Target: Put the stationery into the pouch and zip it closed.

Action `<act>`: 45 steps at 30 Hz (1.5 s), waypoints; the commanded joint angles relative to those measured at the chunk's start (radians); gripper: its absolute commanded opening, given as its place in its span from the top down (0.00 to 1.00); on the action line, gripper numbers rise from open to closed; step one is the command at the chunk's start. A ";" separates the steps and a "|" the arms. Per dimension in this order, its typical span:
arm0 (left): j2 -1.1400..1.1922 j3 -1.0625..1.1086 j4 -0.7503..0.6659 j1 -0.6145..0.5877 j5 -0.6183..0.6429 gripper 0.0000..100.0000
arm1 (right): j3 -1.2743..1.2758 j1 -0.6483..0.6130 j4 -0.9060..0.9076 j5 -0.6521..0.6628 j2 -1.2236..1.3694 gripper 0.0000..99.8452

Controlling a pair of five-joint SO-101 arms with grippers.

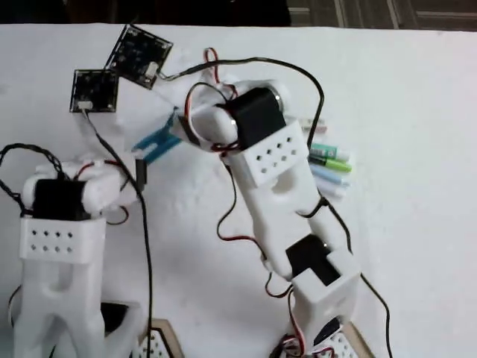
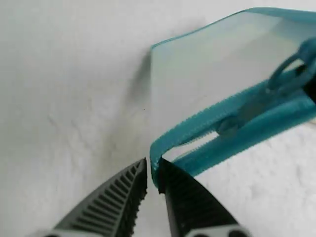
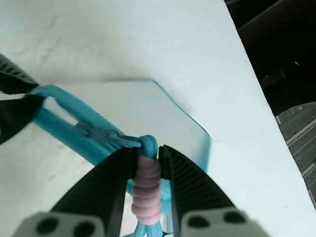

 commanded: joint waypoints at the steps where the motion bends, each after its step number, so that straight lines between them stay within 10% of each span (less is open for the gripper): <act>1: -0.005 -0.144 0.109 -0.004 -0.046 0.94 | -0.015 0.082 -0.035 -0.025 -0.045 0.98; 28: 0.004 -0.331 0.261 -0.166 -0.055 0.98 | 0.245 0.360 0.038 0.272 -0.054 0.97; 36: 0.005 -0.331 0.232 -0.171 -0.051 0.98 | 0.275 0.283 0.042 0.276 -0.136 0.64; 45: 0.005 -0.331 0.218 -0.171 -0.049 0.98 | 0.384 0.490 0.042 0.440 -0.124 0.74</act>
